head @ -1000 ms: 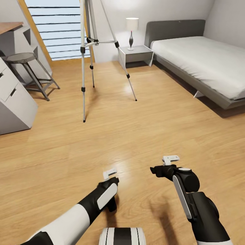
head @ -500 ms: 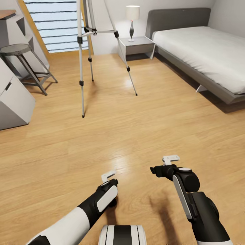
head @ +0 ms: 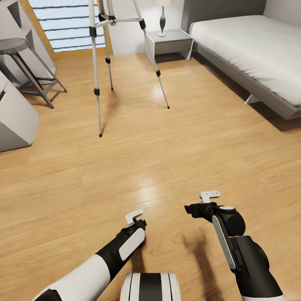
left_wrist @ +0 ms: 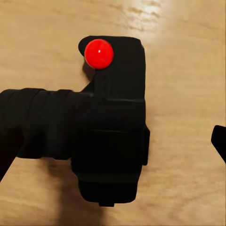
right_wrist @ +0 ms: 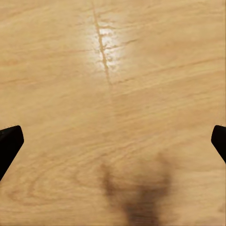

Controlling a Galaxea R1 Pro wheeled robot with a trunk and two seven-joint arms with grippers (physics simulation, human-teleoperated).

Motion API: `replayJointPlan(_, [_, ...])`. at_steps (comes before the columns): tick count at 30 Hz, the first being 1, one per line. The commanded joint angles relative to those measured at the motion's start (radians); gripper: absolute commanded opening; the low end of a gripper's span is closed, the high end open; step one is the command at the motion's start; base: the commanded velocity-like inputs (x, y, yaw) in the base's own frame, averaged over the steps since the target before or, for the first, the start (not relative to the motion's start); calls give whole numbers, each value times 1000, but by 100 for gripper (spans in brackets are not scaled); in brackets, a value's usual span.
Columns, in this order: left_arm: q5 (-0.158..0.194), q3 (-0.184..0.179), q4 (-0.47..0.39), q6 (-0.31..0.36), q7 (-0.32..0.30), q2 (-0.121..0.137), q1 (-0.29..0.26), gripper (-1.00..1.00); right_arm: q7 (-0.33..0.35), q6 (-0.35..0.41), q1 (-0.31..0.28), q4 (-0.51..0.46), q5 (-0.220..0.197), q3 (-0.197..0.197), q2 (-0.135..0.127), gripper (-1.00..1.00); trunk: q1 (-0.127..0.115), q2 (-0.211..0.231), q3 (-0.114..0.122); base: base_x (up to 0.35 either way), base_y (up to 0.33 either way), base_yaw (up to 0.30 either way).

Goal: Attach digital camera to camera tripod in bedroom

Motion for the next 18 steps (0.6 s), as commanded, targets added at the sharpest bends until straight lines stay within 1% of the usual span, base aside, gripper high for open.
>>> replayJointPlan(1, [-1,-2,-1,7,3,0,-1,100,2,4,-1,-1,1,1,-1,100,0,-1,-5,0,0,0])
replayJointPlan(12, [0,-2,-2,24,-27,0,-1,100,2,4,4,-1,1,3,-1,100,5,-3,-47,0,0,0])
replayJointPlan(18, [0,-2,-2,27,-29,0,-2,100,2,4,6,-1,2,4,-1,100,5,-3,-47,0,0,0])
